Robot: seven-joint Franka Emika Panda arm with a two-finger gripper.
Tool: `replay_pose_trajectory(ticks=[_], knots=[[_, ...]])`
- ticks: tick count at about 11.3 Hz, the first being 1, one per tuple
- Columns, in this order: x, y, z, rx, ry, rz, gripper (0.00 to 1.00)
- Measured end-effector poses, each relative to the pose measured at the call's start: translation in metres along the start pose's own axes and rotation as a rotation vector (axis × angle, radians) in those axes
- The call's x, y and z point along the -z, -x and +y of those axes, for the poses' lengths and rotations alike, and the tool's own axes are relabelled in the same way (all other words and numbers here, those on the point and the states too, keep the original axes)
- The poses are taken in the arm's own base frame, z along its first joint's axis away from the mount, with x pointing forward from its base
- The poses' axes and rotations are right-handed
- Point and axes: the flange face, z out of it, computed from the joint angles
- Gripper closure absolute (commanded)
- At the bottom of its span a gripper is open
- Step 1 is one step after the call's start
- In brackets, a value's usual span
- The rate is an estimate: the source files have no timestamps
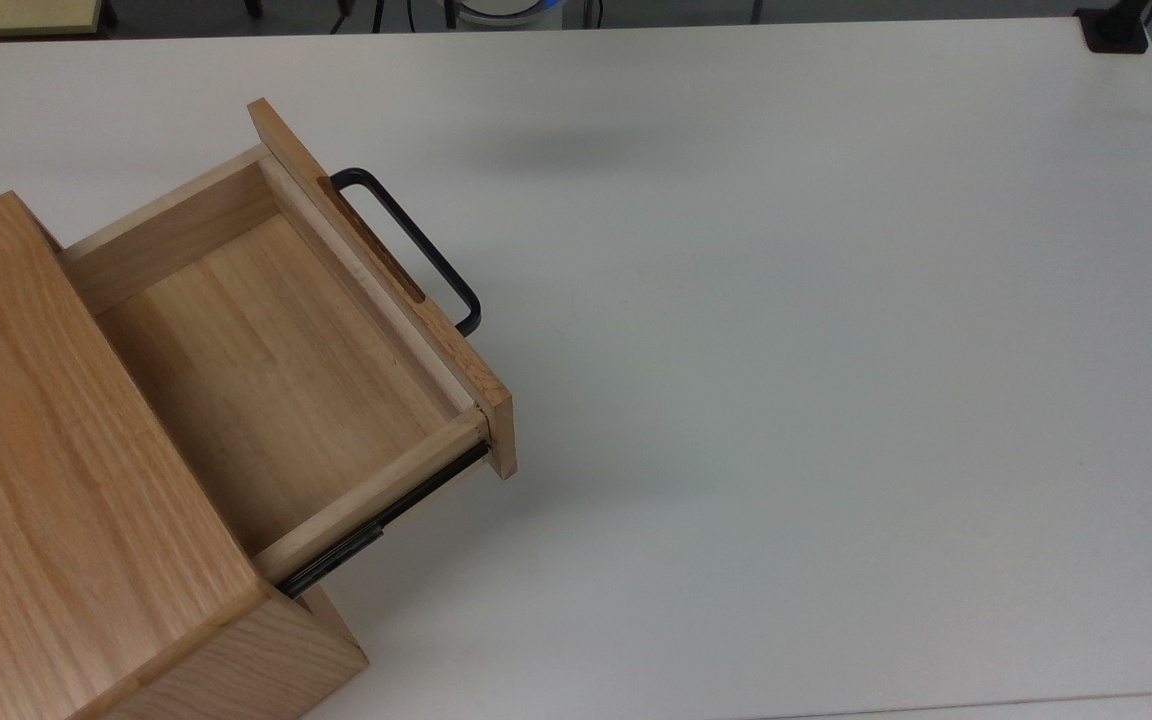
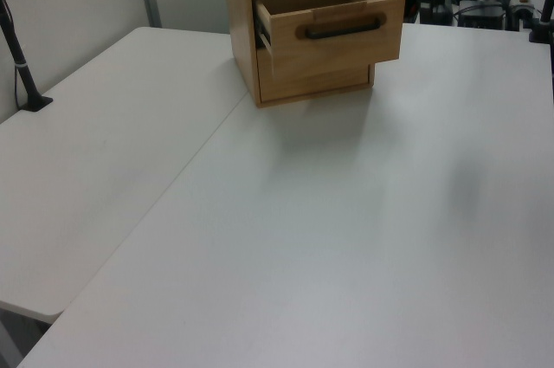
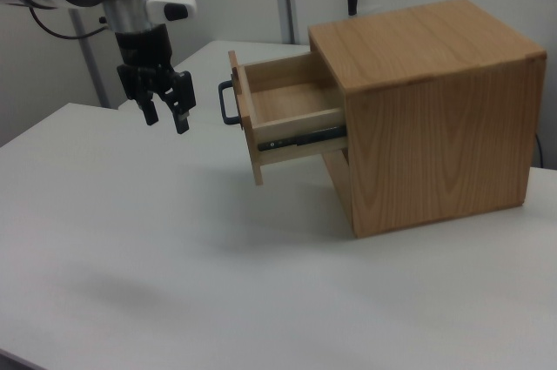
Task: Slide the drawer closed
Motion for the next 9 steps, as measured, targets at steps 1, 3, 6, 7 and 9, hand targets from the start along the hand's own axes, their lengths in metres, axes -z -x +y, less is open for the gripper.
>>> replay_pose_trajectory(ticks=[1,3,6,7,9], knots=[[0.0,0.0,0.0,0.0,0.0,-0.001,1.0],[-0.004,-0.002,-0.002,0.021,0.001,-0.007,1.0],[-0.016,-0.008,-0.01,0.059,0.003,-0.028,1.0],[-0.017,-0.009,-0.011,0.061,0.003,-0.032,1.0],[-0.022,-0.012,-0.02,0.0,0.003,-0.03,1.0]])
